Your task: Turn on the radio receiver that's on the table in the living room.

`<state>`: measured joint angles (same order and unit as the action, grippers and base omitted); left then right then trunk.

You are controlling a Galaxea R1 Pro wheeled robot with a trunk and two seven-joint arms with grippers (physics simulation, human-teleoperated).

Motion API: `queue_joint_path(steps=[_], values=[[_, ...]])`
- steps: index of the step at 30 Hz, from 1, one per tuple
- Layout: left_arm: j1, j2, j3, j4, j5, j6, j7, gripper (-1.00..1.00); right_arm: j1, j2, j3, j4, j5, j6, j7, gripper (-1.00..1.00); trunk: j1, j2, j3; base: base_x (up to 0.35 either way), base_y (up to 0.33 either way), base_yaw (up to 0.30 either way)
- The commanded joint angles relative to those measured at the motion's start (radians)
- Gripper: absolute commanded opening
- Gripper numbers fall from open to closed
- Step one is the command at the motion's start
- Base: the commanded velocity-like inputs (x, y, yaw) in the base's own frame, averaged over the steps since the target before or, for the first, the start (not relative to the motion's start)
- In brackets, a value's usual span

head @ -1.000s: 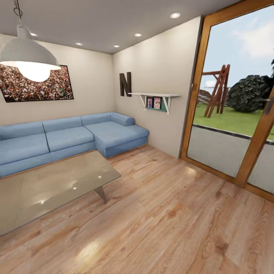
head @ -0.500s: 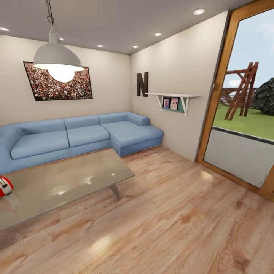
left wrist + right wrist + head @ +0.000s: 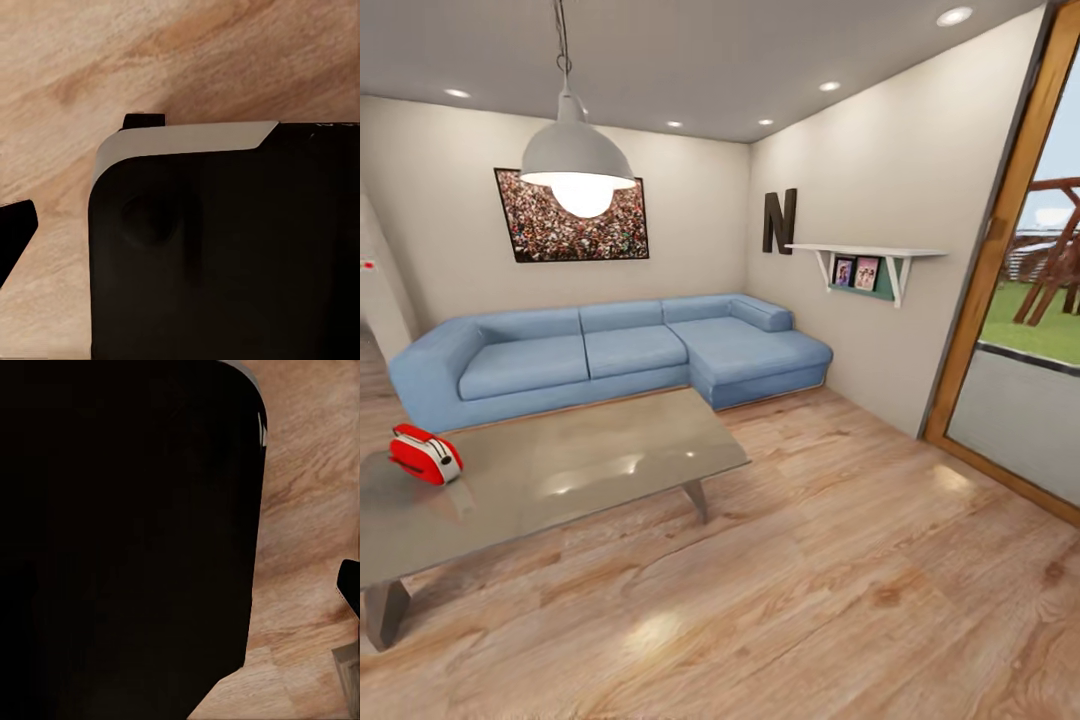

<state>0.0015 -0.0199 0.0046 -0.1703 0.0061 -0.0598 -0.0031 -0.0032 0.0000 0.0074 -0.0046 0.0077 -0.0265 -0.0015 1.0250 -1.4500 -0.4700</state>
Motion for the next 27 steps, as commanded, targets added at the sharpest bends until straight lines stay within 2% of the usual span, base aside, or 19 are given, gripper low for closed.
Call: queue_joint_path(steps=[1,27], values=[[0.000,0.000,0.000,0.000,0.000,0.000,0.000,1.00,0.000,0.000,0.000,0.000,0.000,-0.001,0.000,1.00,0.000,0.000,0.000,0.000,0.000,0.274],[0.000,0.000,0.000,0.000,0.002,0.000,0.000,1.00,0.000,0.000,0.000,0.000,0.000,-0.001,0.000,1.00,0.000,0.000,0.000,0.000,0.000,0.274]])
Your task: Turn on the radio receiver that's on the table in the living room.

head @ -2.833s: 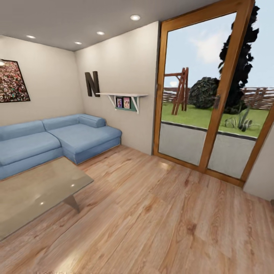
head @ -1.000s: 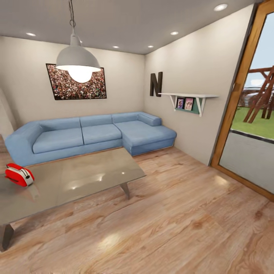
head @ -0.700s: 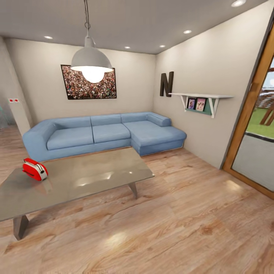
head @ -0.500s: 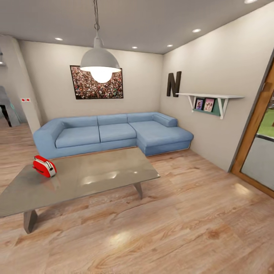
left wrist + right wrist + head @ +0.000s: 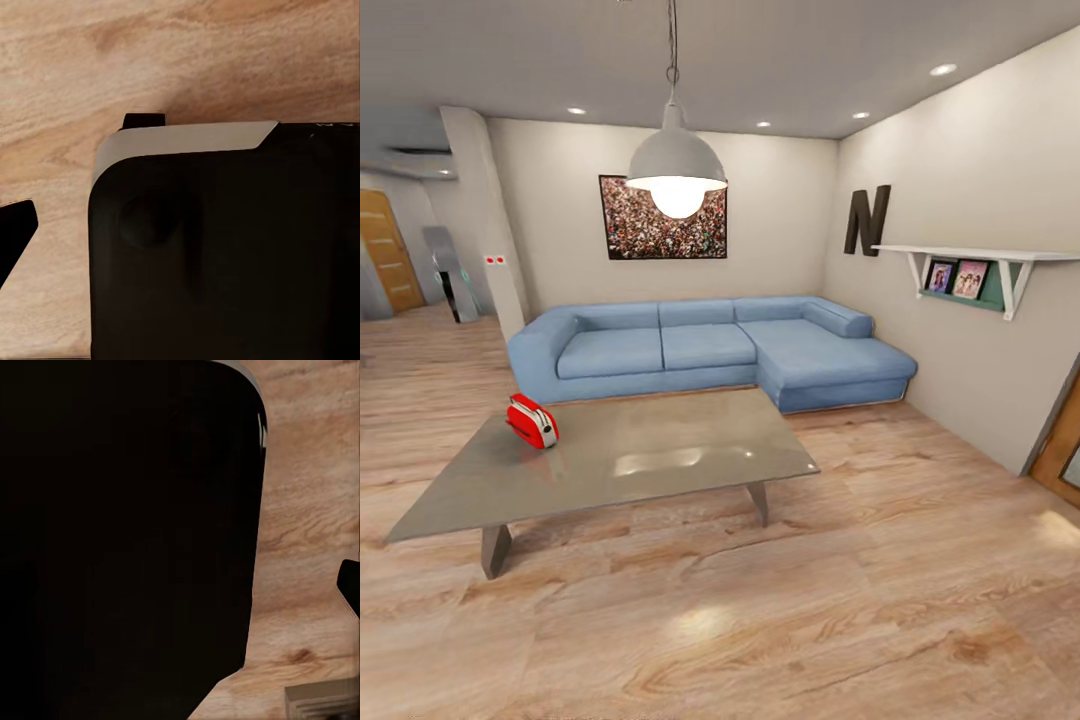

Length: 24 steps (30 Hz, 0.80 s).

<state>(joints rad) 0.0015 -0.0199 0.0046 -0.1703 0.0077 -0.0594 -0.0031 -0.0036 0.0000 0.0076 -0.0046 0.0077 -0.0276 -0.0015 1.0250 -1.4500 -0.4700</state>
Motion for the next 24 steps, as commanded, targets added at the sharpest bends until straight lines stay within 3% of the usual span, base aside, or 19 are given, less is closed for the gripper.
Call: queue_joint_path(steps=[1,24], values=[[0.000,0.000,0.000,0.000,0.000,0.000,0.000,1.00,0.000,0.000,0.000,0.000,0.000,0.000,0.000,1.00,0.000,0.000,0.000,0.000,0.000,0.274],[0.000,0.000,0.000,0.000,0.000,0.001,0.000,1.00,0.000,0.000,0.000,0.000,0.000,0.000,0.000,1.00,0.000,0.000,0.000,0.000,0.000,0.274]])
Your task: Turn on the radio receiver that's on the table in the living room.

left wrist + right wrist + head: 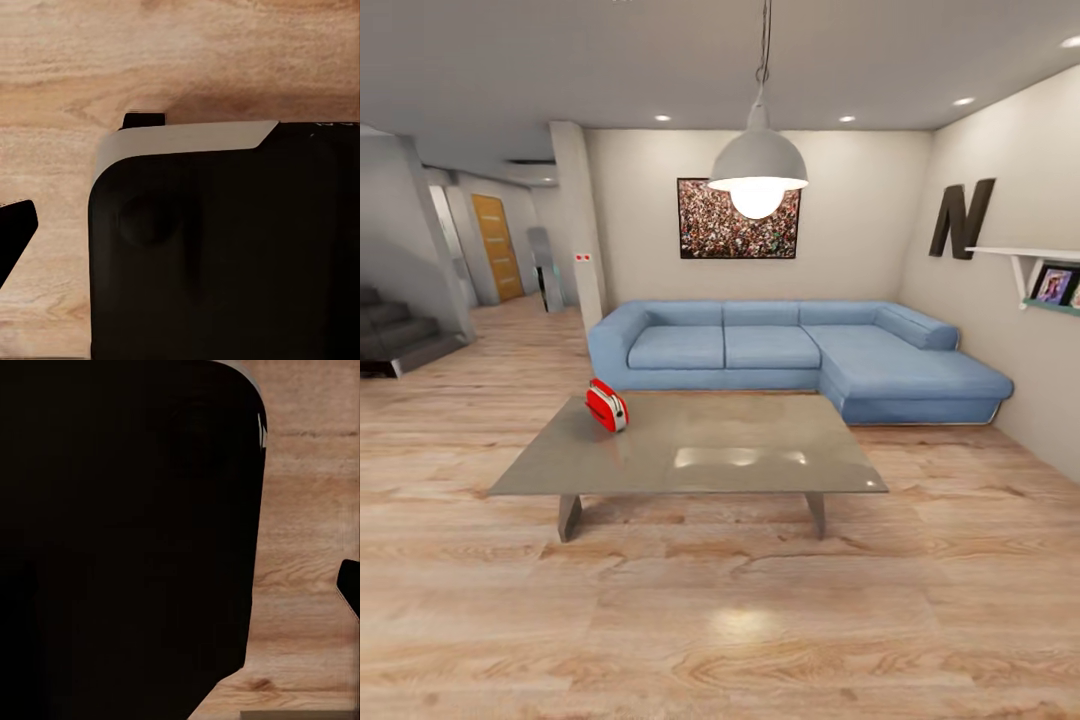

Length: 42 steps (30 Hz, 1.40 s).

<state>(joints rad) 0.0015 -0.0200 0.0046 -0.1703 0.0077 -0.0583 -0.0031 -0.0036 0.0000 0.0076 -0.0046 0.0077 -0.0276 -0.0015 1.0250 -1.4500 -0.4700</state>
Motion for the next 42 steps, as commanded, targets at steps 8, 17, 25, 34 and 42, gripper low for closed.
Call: queue_joint_path(steps=[8,17,25,34,42], values=[[0.000,0.000,0.000,0.000,0.000,0.000,0.000,1.00,0.000,0.000,0.000,0.000,0.000,0.000,0.000,1.00,0.000,0.000,0.000,0.000,0.000,0.274],[0.000,0.000,0.000,0.000,0.000,0.000,0.000,1.00,0.000,0.000,0.000,0.000,0.000,0.000,0.000,1.00,0.000,0.000,0.000,0.000,0.000,0.274],[0.000,-0.001,0.001,0.000,0.000,0.000,0.000,1.00,0.000,0.000,0.000,0.000,0.000,0.000,0.000,1.00,0.000,0.000,0.000,0.000,0.000,0.274],[0.000,0.000,-0.006,0.001,-0.001,0.009,0.000,1.00,0.000,0.000,-0.001,0.000,-0.001,0.000,0.000,1.00,0.000,0.000,0.000,0.164,0.000,0.087],[0.000,0.000,-0.010,0.003,-0.002,0.012,0.000,1.00,0.000,0.000,-0.002,0.000,-0.002,0.002,0.000,1.00,0.000,0.000,0.000,0.318,0.000,0.002]])
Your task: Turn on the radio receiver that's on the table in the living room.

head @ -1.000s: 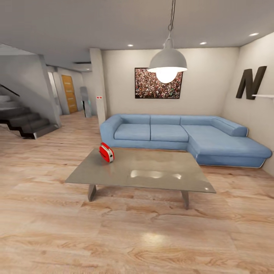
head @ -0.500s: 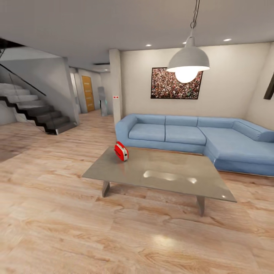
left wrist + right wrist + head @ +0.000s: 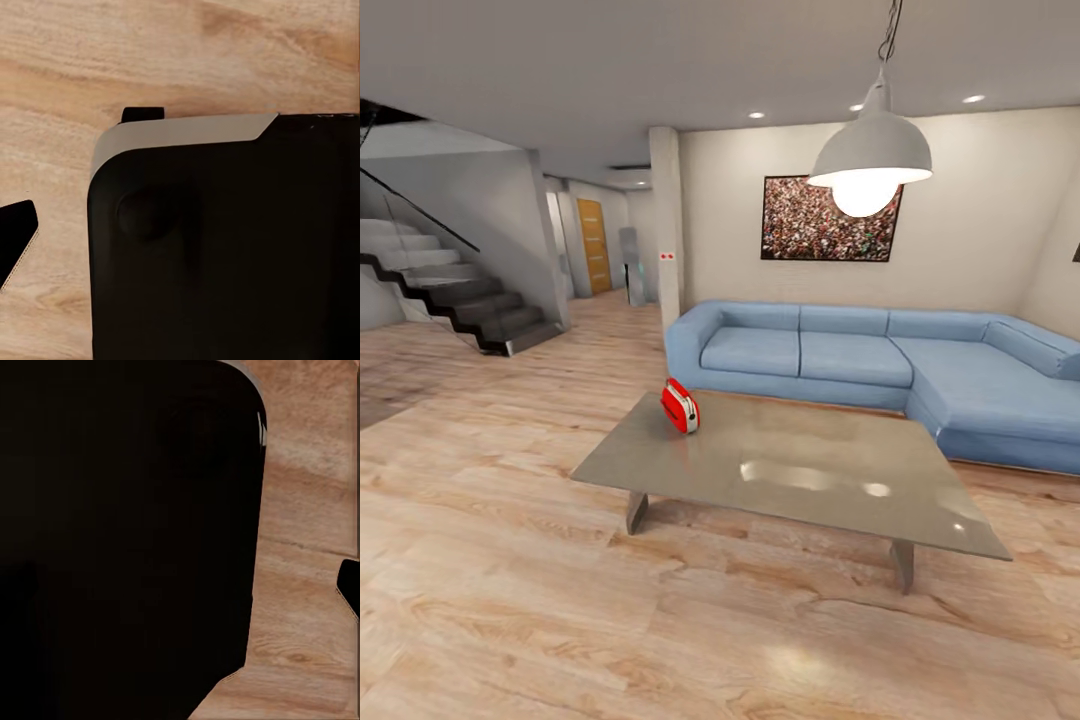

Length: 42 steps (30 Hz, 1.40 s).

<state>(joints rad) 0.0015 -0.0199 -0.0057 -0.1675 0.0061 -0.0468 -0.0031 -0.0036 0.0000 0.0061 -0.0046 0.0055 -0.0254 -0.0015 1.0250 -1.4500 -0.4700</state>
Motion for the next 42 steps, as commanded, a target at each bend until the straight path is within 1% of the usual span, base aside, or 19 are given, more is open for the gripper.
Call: queue_joint_path(steps=[1,16,42], values=[[0.000,0.000,0.000,0.000,0.000,0.001,0.000,1.00,0.000,0.000,0.000,0.000,0.000,0.000,0.000,1.00,0.000,0.000,0.000,0.322,0.000,0.000],[0.000,0.001,0.007,0.000,0.001,0.001,0.000,1.00,0.000,-0.001,0.002,0.000,0.001,0.004,0.003,1.00,0.000,0.000,0.000,0.323,0.000,0.000],[0.000,0.002,0.009,0.000,0.002,0.001,0.000,1.00,0.000,0.000,0.002,0.000,0.002,0.001,0.003,1.00,0.000,0.000,0.000,0.323,0.000,0.000]])
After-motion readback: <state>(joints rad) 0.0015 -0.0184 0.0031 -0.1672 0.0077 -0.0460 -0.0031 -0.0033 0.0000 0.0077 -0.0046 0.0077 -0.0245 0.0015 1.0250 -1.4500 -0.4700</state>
